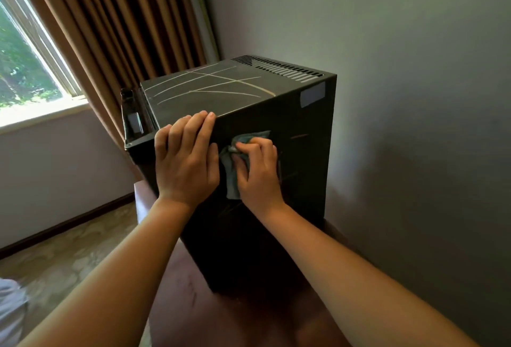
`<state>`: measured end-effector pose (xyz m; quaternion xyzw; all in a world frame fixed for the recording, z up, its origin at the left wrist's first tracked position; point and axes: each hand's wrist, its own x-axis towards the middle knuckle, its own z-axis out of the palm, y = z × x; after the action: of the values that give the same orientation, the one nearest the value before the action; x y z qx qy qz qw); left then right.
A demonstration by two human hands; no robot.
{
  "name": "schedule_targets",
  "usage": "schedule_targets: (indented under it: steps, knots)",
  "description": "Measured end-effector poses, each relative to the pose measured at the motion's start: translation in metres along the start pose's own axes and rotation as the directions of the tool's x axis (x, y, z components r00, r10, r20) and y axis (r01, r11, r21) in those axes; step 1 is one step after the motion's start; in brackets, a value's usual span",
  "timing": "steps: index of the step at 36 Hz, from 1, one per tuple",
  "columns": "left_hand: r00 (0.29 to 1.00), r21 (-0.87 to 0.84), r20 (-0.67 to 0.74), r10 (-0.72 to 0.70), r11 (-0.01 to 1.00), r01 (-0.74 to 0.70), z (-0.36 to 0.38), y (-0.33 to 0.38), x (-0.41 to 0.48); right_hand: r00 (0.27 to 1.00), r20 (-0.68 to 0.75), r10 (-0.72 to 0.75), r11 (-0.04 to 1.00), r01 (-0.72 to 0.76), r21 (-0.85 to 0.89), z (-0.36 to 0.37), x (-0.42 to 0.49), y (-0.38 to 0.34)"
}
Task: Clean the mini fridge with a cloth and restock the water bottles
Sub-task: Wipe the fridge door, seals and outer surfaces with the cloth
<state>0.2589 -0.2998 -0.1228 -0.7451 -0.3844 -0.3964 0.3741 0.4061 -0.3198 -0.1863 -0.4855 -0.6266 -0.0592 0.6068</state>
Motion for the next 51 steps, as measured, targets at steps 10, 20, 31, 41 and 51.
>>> schedule_targets:
  steps: [10, 20, 31, 41, 51]
  knots:
    - [0.997, -0.010, 0.075, -0.002, 1.000, 0.003, -0.022, -0.016, -0.014, 0.971, -0.101, 0.216, 0.972, -0.204, 0.117, 0.011, 0.001, -0.014]
    - [0.999, 0.113, 0.048, 0.014, 0.993, -0.020, -0.017, -0.035, -0.031, 0.996, 0.051, 0.076, 0.996, -0.079, 0.048, 0.038, -0.067, 0.001]
    - [0.985, 0.049, -0.047, 0.166, 0.985, -0.163, -0.025, -0.054, -0.032, 0.917, -0.237, 0.320, 0.932, -0.259, 0.255, 0.068, -0.053, -0.053]
    - [0.950, 0.073, -0.128, 0.284, 0.958, -0.277, -0.016, -0.073, -0.029, 0.861, -0.325, 0.391, 0.911, -0.314, 0.266, 0.084, -0.068, -0.054]
    - [0.961, 0.093, -0.139, 0.238, 0.970, -0.226, -0.009, -0.063, -0.032, 0.920, -0.311, 0.237, 0.966, -0.191, 0.172, 0.090, -0.067, -0.069]
